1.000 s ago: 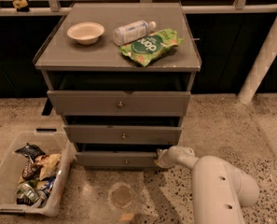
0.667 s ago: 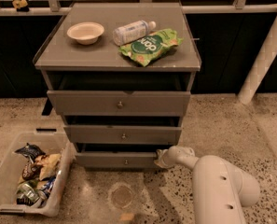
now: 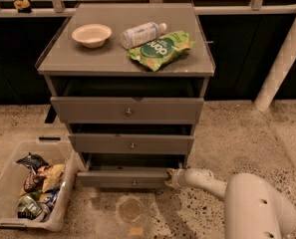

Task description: Open bottom drawer

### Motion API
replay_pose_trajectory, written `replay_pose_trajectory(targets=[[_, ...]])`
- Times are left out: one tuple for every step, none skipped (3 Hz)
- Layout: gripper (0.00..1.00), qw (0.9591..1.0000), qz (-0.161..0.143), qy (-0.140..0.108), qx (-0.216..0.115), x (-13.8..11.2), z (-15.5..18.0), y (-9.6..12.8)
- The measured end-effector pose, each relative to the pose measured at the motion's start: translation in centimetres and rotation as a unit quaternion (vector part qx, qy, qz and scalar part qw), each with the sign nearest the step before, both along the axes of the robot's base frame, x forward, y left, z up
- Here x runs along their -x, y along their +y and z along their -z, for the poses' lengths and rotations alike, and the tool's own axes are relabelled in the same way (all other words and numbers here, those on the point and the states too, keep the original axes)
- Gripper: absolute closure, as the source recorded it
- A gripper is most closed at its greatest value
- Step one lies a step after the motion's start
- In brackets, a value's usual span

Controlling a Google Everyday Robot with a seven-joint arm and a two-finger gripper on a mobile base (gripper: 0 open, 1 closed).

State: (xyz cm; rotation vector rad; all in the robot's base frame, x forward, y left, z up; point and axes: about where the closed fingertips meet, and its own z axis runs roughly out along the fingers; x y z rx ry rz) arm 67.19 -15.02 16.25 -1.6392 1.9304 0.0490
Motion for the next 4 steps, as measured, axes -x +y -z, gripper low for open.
replay_pose_trajectory(targets=[[1.0,1.0,-0.002,0.001,0.001,0.1,0.1,0.2],[1.0,0.9999,-0.013,0.002,-0.001,0.6,0.3,0.4],[1.0,0.9998,-0.016,0.013,-0.008,1.9,0.8,0.7],[1.0,0.9998,-0.016,0.013,-0.008,1.9,0.4,0.7]])
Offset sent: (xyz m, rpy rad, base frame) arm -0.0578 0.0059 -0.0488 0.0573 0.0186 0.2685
